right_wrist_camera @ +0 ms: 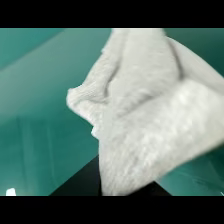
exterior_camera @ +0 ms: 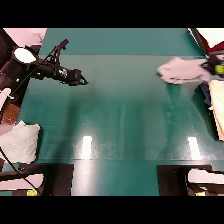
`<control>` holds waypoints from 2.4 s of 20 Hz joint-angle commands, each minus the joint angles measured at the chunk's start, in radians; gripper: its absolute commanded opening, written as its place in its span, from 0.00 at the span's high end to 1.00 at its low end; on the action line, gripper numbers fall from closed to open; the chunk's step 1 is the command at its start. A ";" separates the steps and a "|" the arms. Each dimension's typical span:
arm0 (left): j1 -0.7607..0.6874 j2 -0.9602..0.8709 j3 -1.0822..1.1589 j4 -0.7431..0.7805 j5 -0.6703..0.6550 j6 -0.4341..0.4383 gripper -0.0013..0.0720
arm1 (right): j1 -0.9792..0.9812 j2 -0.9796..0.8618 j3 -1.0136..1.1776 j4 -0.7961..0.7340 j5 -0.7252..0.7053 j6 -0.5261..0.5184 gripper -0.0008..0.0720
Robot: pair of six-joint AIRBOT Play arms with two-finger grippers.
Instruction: Fold the shirts.
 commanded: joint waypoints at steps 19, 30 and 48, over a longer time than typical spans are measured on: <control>0.000 0.000 -0.002 0.001 -0.002 -0.003 0.95 | -0.277 0.110 0.378 -0.414 0.390 0.142 0.97; 0.000 0.000 -0.002 0.001 -0.074 0.016 0.95 | -0.513 0.200 0.115 -0.598 0.672 0.150 0.69; 0.000 0.000 -0.002 0.000 -0.041 0.019 0.95 | -0.025 0.426 -0.030 -0.146 0.428 0.106 0.97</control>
